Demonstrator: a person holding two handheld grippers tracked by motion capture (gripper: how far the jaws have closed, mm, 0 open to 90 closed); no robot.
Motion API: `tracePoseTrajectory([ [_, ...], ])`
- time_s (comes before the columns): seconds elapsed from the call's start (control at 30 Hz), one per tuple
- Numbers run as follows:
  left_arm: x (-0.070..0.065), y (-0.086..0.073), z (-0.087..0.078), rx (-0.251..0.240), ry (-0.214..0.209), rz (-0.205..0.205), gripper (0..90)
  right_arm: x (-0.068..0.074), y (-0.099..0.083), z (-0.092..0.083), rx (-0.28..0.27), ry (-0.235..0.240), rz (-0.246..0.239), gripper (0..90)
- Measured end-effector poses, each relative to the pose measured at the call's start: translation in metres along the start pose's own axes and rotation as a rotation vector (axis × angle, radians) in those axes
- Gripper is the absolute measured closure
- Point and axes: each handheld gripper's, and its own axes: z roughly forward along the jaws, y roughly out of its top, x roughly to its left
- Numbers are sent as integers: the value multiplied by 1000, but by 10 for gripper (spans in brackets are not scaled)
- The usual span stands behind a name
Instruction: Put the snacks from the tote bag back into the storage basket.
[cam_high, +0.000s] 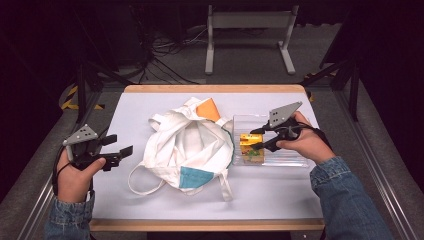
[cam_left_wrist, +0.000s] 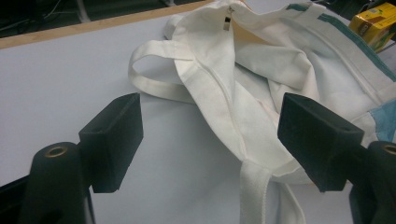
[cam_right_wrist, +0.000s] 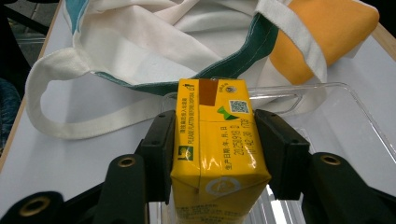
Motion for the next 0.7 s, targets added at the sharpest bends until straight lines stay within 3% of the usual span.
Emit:
tracePoseTrajectory([
  [0.7, 0, 0, 2, 7, -6, 4, 230, 2, -16, -12, 54, -13, 16, 502],
])
